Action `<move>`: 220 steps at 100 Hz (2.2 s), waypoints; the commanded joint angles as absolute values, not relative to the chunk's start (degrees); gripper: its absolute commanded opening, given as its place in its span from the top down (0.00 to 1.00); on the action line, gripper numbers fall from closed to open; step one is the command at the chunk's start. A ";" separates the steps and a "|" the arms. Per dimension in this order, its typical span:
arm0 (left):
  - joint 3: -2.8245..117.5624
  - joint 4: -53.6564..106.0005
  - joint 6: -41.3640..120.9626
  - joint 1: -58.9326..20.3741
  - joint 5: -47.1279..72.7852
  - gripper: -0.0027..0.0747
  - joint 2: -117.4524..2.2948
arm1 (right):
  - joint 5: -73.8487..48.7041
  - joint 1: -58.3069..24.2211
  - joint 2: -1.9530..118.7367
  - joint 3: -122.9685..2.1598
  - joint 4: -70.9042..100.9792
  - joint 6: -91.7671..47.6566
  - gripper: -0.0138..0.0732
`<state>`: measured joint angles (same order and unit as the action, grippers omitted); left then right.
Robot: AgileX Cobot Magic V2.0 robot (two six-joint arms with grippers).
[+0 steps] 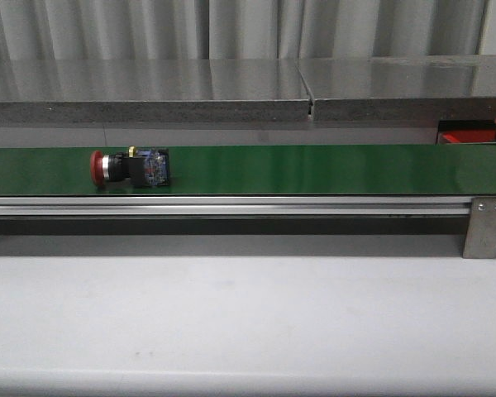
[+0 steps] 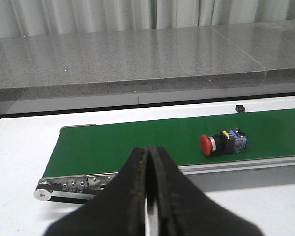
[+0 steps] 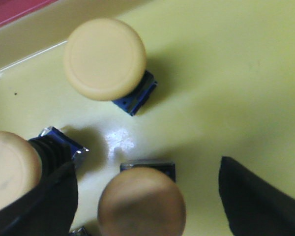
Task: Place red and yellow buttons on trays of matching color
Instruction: 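Lower the yellow button into the yellow tray and open the right gripper, then move the right gripper back over the belt toward the red button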
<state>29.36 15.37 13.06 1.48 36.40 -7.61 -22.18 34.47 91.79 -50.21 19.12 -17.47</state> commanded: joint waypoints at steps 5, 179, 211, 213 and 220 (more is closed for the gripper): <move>30.79 16.36 13.04 1.08 32.44 0.99 -8.28 | -21.37 34.52 87.20 -53.03 19.39 -17.99 0.15; 30.79 16.36 13.04 1.08 32.33 0.99 -8.28 | -70.45 -29.40 111.35 -112.50 6.07 -52.41 0.16; 30.79 16.36 13.04 1.08 32.33 0.99 -8.28 | -67.54 -30.47 114.70 -114.93 8.85 -53.96 0.24; 30.79 16.36 13.04 1.08 32.33 0.99 -8.28 | -67.46 -30.52 114.77 -114.93 8.96 -53.98 0.25; 30.79 16.36 13.04 1.08 32.33 0.99 -8.28 | -67.16 -30.67 114.77 -114.93 8.94 -54.28 0.27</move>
